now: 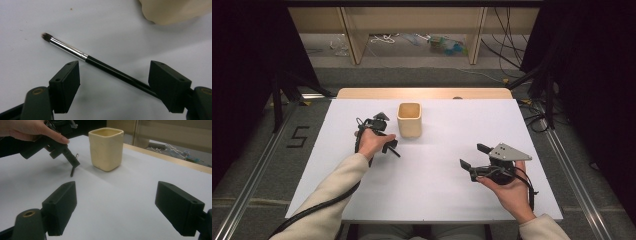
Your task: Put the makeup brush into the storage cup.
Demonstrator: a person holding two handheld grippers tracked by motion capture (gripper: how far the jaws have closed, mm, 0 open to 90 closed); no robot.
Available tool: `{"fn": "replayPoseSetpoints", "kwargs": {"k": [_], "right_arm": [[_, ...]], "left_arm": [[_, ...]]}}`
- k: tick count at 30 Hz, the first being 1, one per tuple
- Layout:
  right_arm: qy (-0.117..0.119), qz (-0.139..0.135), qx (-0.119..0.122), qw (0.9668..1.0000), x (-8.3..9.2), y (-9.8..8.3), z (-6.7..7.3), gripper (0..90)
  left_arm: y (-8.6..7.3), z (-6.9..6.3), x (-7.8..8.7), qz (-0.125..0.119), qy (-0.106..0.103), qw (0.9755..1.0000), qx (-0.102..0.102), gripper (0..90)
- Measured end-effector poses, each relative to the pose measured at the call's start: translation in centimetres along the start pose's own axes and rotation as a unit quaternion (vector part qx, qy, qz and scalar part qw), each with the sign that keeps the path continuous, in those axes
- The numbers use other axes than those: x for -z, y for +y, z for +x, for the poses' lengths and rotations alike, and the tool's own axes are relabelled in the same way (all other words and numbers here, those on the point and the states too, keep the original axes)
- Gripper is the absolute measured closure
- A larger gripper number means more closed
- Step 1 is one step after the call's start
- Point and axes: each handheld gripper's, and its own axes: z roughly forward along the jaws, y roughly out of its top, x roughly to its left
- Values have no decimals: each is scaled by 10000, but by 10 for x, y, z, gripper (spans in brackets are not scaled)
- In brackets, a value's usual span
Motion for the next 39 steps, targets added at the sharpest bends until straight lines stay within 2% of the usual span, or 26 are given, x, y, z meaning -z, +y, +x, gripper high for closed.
{"fn": "replayPoseSetpoints", "kwargs": {"k": [1,5,10,11,12,15,16,18,20,22,23,27,28,30,31,33,35,36,37,38,39], "right_arm": [[-6,-11,-1,10000,0,0,0,187],[7,1,8,10000,0,0,0,188],[-1,-35,-6,10000,0,0,0,192],[72,3,-88,9999,0,0,1,191],[35,-78,7,10000,-1,0,0,192],[53,62,-82,9999,0,0,1,192],[25,16,-16,10000,0,0,0,193],[54,56,-80,9999,0,0,1,194],[63,53,-77,9999,0,0,1,193],[64,47,-68,9999,0,0,1,194],[47,-35,10,10000,0,0,0,194],[50,30,-43,10000,0,0,1,195],[56,36,-60,10000,0,0,1,195],[68,49,-79,9999,0,0,1,195],[58,37,-59,10000,0,0,1,195],[52,-34,3,10000,0,0,0,196],[20,-7,2,10000,0,0,0,196],[35,-93,-9,10000,-1,0,0,196],[33,-96,-8,9999,-1,0,0,196],[20,-4,13,10000,1,0,0,197],[44,-80,4,10000,0,0,0,198]], "left_arm": [[0,-1,-1,-5,-9,9999,114,253],[2,0,-2,166,19,9998,64,252],[5,0,-3,260,28,9996,126,252],[5,0,-4,284,17,9995,117,252],[5,1,-4,305,19,9995,124,252],[5,0,-4,319,27,9994,163,253],[5,1,-5,298,34,9995,139,253],[6,0,-5,290,56,9994,161,258],[7,0,-5,378,98,9991,185,269],[7,0,-5,388,127,9991,85,288],[7,1,-5,404,147,9990,71,304],[9,0,-4,473,191,9987,77,324],[8,-1,-5,422,203,9989,81,329],[10,-1,-4,501,192,9986,17,345],[9,-5,-4,480,156,9986,142,363],[10,-4,-3,478,160,9987,-124,410],[11,-6,-3,483,147,9986,-164,456],[12,-7,-2,523,137,9984,-161,477],[11,-9,-2,517,97,9986,-45,502],[12,-7,-2,544,111,9981,-256,523],[12,-7,-2,539,104,9980,-304,540]]}}
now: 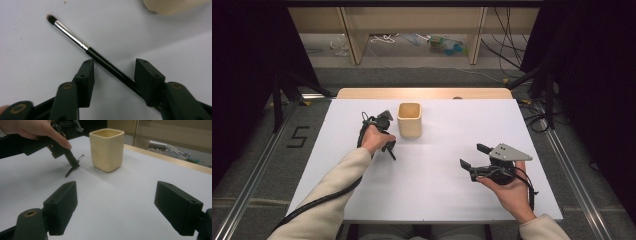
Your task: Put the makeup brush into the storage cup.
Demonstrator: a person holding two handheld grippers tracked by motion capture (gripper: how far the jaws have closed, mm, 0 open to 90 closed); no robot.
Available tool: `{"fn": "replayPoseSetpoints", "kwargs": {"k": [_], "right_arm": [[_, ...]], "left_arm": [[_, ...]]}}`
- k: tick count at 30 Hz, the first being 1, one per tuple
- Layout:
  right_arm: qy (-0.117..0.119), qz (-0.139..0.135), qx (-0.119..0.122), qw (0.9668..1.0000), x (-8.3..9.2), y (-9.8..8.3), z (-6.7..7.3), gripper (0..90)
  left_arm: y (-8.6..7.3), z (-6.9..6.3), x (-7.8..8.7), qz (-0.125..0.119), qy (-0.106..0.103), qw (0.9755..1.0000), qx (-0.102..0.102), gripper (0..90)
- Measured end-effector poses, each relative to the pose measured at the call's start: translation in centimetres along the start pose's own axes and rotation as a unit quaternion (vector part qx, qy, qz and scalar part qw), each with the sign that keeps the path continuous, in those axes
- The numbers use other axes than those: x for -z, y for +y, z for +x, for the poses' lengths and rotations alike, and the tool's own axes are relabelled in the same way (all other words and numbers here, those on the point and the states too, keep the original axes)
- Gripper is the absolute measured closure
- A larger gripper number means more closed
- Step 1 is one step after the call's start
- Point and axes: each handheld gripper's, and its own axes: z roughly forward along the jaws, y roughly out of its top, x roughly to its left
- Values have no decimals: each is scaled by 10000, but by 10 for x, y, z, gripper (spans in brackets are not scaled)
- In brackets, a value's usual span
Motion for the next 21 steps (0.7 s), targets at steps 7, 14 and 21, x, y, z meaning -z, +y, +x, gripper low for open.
{"fn": "replayPoseSetpoints", "kwargs": {"k": [7,14,21], "right_arm": [[11,-33,-15,10000,0,0,1,200],[-25,-4,16,10000,1,1,2,203],[-2,44,3,10000,1,1,1,204]], "left_arm": [[0,3,1,4,-70,9999,-92,700],[-3,3,1,-51,-197,9997,129,832],[-1,6,1,-55,-119,9998,-167,835]]}}
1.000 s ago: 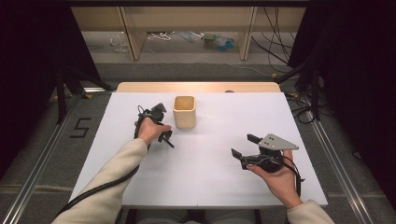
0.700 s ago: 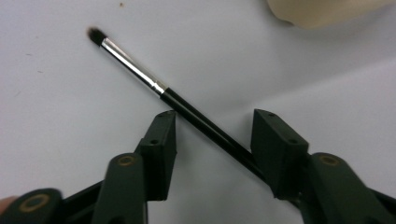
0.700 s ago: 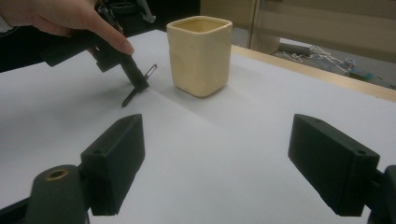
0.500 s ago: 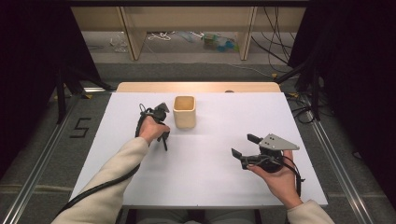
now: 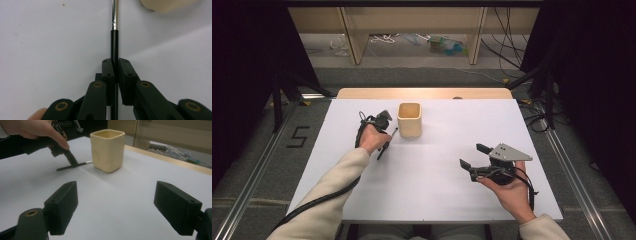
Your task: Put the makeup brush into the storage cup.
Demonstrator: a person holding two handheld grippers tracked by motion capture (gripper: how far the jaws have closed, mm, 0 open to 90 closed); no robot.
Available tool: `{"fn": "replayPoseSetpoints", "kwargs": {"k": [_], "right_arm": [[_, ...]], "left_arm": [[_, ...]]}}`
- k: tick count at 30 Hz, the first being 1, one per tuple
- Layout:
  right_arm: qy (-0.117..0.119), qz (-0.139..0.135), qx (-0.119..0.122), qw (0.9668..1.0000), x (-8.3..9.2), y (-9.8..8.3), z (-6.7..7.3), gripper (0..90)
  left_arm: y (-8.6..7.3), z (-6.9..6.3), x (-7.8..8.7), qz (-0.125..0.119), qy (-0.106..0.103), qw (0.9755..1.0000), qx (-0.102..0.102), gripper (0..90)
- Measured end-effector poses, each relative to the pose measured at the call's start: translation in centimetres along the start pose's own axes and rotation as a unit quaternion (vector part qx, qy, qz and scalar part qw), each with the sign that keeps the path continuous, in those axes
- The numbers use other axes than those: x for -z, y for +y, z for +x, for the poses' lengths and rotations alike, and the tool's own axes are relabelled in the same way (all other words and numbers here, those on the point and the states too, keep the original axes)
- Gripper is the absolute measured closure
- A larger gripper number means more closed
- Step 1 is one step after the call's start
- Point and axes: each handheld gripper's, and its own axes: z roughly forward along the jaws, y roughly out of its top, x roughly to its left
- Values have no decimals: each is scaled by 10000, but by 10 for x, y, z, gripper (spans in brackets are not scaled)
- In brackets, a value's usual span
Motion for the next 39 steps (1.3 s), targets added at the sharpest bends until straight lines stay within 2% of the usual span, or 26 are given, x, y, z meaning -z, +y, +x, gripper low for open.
{"fn": "replayPoseSetpoints", "kwargs": {"k": [5,9,10,11,14,15,17,18,19,21,23,24,25,26,28,29,30,33,36,39], "right_arm": [[6,-79,-9,10000,-2,-1,0,205],[12,-7,-2,10000,0,0,0,205],[7,-76,-8,10000,-2,-1,0,205],[10,-54,-6,10000,-2,-1,0,205],[6,38,-4,10000,0,0,-1,205],[3,43,-4,10000,0,0,-1,205],[1,-52,-16,10000,-2,-1,-1,205],[4,31,-6,10000,0,0,-1,205],[6,-9,-9,10000,-1,-1,-1,205],[3,-51,-15,10000,-2,-1,-1,205],[-3,-41,-14,10000,-2,-1,-1,205],[-51,108,-3,9999,1,0,-1,205],[-52,108,-2,9999,1,0,-1,205],[-8,-62,-22,10000,-2,-1,-1,205],[2,45,-102,9999,-1,-1,0,205],[-5,28,-14,10000,-1,-1,-1,205],[27,77,-97,9999,-1,-1,0,204],[-39,-4,-43,10000,-1,-1,-1,204],[-49,-11,-40,10000,-1,-1,-1,204],[-27,22,-45,10000,-1,-1,-1,204]], "left_arm": [[1,0,0,27,-13,10000,-27,836],[1,0,0,54,-27,10000,-34,837],[1,1,0,55,-25,10000,-42,837],[0,-2,1,74,-120,9997,208,837],[-1,-2,0,26,-114,9996,252,837],[-1,-2,0,36,-117,9996,244,837],[0,2,1,43,-66,9999,-68,838],[-1,0,1,51,-147,9997,167,838],[-2,-1,1,44,-150,9995,268,838],[-2,0,1,2,-139,9997,215,838],[-2,5,1,-68,-163,9998,13,838],[-3,5,2,-79,-114,9999,9,838],[-3,7,3,-89,-143,9999,-8,838],[-4,7,3,-146,-255,9996,-5,838],[-5,8,5,-178,-254,9995,8,838],[-5,8,5,-210,-272,9994,64,838],[-6,9,5,-211,-291,9993,63,838],[-7,10,6,-295,-288,9991,131,838],[-9,10,7,-436,-267,9985,202,838],[-10,11,9,-472,-280,9982,224,838]]}}
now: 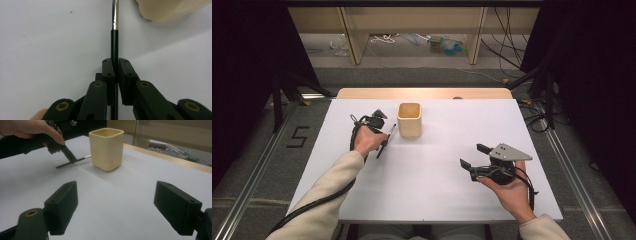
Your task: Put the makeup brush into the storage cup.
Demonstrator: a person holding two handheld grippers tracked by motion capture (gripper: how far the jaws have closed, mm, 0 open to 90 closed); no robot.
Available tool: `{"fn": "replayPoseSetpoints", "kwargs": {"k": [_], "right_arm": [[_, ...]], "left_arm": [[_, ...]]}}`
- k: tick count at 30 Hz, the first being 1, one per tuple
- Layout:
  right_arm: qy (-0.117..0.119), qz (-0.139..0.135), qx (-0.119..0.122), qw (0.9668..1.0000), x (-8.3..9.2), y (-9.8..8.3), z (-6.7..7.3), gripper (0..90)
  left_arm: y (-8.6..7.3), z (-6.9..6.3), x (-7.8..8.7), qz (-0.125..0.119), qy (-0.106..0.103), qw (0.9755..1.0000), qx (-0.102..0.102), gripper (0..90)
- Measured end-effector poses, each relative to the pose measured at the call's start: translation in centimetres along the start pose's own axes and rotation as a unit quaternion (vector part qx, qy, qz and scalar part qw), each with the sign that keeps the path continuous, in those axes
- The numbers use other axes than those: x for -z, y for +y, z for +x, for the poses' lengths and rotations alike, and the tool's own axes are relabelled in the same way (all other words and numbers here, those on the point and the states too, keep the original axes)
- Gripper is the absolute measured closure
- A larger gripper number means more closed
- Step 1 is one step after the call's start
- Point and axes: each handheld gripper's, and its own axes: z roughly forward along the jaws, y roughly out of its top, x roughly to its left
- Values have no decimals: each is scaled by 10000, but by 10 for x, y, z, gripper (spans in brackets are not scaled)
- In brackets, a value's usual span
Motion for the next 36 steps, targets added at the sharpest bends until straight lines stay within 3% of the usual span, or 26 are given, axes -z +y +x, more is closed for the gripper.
{"fn": "replayPoseSetpoints", "kwargs": {"k": [6,10,15,17,18,19,20,22,25,26,27,33,35,36], "right_arm": [[-24,-31,7,10000,0,0,0,204],[-25,-24,0,10000,-1,0,0,204],[-33,-21,4,10000,0,0,-1,204],[-39,-24,4,10000,-1,0,0,204],[-38,-23,6,10000,-1,0,0,204],[-42,-25,12,10000,-1,0,-1,204],[-29,1,13,10000,0,0,-1,204],[9,-69,-5,10000,-1,-1,-1,204],[-34,-19,10,10000,-1,0,-1,204],[-27,-9,6,10000,0,0,-1,204],[-29,-10,11,10000,0,0,-1,204],[-9,-55,3,10000,-1,0,-1,203],[-42,-23,8,10000,-1,0,-1,203],[-47,-27,14,10000,0,0,-1,203]], "left_arm": [[-3,4,2,-127,-31,9999,0,838],[-4,6,4,-188,-97,9997,110,838],[-6,7,7,-447,-105,9986,245,838],[-6,8,9,-474,-136,9986,211,839],[-7,7,10,-502,-185,9978,393,838],[-7,7,9,-589,-203,9972,417,838],[-8,9,10,-602,-162,9976,286,838],[-8,10,11,-630,-173,9974,304,838],[-10,8,12,-757,-229,9956,508,838],[-9,10,13,-747,-208,9963,367,838],[-10,11,13,-795,-236,9959,355,838],[-13,11,15,-1030,-260,9936,386,838],[-15,10,15,-1165,-301,9912,555,838],[-15,11,15,-1183,-295,9913,506,838]]}}
